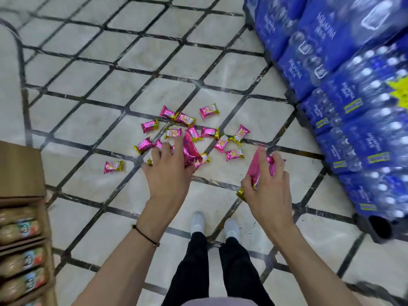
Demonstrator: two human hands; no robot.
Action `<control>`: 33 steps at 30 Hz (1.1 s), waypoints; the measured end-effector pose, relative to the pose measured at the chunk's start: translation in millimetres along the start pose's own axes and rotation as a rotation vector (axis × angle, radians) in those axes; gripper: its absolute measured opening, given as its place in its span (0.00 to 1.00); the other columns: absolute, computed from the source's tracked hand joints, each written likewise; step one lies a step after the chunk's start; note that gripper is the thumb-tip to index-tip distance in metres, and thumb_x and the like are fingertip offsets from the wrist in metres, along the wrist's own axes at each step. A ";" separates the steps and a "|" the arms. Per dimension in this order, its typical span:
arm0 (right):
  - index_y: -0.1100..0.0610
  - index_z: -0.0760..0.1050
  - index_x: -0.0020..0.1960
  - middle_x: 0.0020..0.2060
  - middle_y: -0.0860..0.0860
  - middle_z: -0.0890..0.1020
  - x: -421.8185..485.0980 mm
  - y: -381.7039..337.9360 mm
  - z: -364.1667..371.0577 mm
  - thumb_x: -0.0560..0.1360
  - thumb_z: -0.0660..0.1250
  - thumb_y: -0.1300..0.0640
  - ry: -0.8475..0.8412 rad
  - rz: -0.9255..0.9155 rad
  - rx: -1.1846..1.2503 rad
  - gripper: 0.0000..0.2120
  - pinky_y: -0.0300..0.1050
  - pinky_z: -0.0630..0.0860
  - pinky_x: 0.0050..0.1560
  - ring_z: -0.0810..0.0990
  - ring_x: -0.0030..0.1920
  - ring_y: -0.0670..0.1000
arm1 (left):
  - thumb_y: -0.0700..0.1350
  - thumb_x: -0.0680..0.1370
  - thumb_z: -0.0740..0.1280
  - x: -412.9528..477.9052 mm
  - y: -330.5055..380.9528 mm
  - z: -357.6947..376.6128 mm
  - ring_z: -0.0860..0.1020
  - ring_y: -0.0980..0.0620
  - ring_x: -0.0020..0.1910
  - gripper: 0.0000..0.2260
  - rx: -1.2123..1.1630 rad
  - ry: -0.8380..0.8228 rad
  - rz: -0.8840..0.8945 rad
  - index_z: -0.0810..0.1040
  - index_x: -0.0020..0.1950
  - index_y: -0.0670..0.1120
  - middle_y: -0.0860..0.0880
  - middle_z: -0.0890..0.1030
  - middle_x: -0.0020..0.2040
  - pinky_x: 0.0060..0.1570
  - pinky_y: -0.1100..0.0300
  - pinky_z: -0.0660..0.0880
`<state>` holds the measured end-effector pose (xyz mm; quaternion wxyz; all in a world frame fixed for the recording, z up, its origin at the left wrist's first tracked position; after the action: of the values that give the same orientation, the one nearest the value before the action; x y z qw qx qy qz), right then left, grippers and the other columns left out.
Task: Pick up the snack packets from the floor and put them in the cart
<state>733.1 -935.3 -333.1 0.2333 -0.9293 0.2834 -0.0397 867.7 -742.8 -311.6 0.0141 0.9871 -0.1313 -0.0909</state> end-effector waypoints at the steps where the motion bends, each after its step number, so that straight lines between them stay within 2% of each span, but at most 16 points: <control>1: 0.51 0.60 0.79 0.74 0.58 0.62 -7.2 -3.8 -7.1 0.77 0.65 0.52 -0.018 -0.018 -0.013 0.32 0.54 0.72 0.53 0.72 0.53 0.64 | 0.58 0.75 0.72 -7.3 -1.5 -9.7 0.70 0.39 0.66 0.35 -0.025 -0.005 -0.025 0.60 0.77 0.51 0.45 0.73 0.67 0.55 0.37 0.73; 4: 0.51 0.60 0.79 0.75 0.57 0.64 -26.5 -8.9 -26.7 0.77 0.65 0.52 -0.055 -0.036 -0.034 0.32 0.56 0.76 0.52 0.72 0.51 0.65 | 0.58 0.75 0.72 -30.9 -0.1 -33.2 0.70 0.40 0.66 0.35 -0.062 -0.018 -0.054 0.59 0.76 0.52 0.45 0.73 0.66 0.55 0.38 0.74; 7: 0.49 0.59 0.80 0.76 0.55 0.63 -38.7 -13.4 -52.4 0.77 0.65 0.52 -0.043 -0.017 -0.049 0.33 0.54 0.78 0.44 0.72 0.54 0.64 | 0.59 0.75 0.72 -48.1 3.9 -54.4 0.70 0.40 0.66 0.35 -0.066 -0.006 -0.063 0.58 0.76 0.53 0.46 0.73 0.66 0.56 0.37 0.74; 14: 0.49 0.62 0.79 0.76 0.54 0.64 -44.5 -15.5 -93.1 0.74 0.66 0.51 -0.021 -0.006 -0.083 0.34 0.52 0.79 0.35 0.73 0.52 0.63 | 0.59 0.75 0.72 -79.5 -4.7 -91.1 0.71 0.41 0.65 0.36 -0.154 0.072 -0.116 0.58 0.76 0.54 0.47 0.73 0.66 0.54 0.39 0.74; 18: 0.49 0.61 0.79 0.75 0.54 0.66 -49.8 -15.2 -117.9 0.75 0.65 0.50 0.042 0.017 -0.118 0.33 0.51 0.78 0.35 0.73 0.51 0.61 | 0.59 0.74 0.72 -84.3 -5.4 -99.8 0.72 0.41 0.63 0.35 -0.159 0.058 -0.094 0.59 0.75 0.55 0.48 0.73 0.65 0.52 0.41 0.74; 24: 0.48 0.60 0.79 0.75 0.53 0.66 -82.2 -25.8 -137.9 0.75 0.64 0.48 0.105 0.076 -0.153 0.33 0.50 0.78 0.36 0.74 0.53 0.60 | 0.60 0.74 0.72 -82.0 14.9 -113.9 0.71 0.42 0.65 0.34 -0.203 0.064 0.073 0.59 0.75 0.55 0.48 0.73 0.66 0.53 0.42 0.75; 29: 0.46 0.57 0.80 0.76 0.52 0.64 -124.6 -29.5 -146.8 0.76 0.63 0.45 0.155 0.227 -0.182 0.34 0.50 0.77 0.36 0.73 0.54 0.59 | 0.60 0.75 0.71 -80.1 37.0 -122.4 0.72 0.40 0.62 0.34 -0.213 0.031 0.272 0.60 0.76 0.52 0.46 0.73 0.64 0.50 0.44 0.76; 33: 0.48 0.60 0.79 0.74 0.52 0.67 -166.5 -20.8 -161.5 0.74 0.65 0.49 0.237 0.409 -0.191 0.34 0.50 0.77 0.35 0.74 0.53 0.59 | 0.58 0.75 0.71 -85.0 57.3 -129.1 0.74 0.41 0.61 0.33 -0.256 0.020 0.461 0.61 0.75 0.52 0.46 0.74 0.63 0.48 0.47 0.76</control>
<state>571.2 -895.7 -170.4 0.1127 -0.8594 0.4933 -0.0735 796.0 -775.4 -166.8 0.1606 0.9220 -0.3401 -0.0916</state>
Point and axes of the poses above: each hand's wrist, its own x-axis towards the middle knuckle, its own z-axis out of the palm, y = z × x, the point moved 6 cm from there along x, towards the middle knuckle
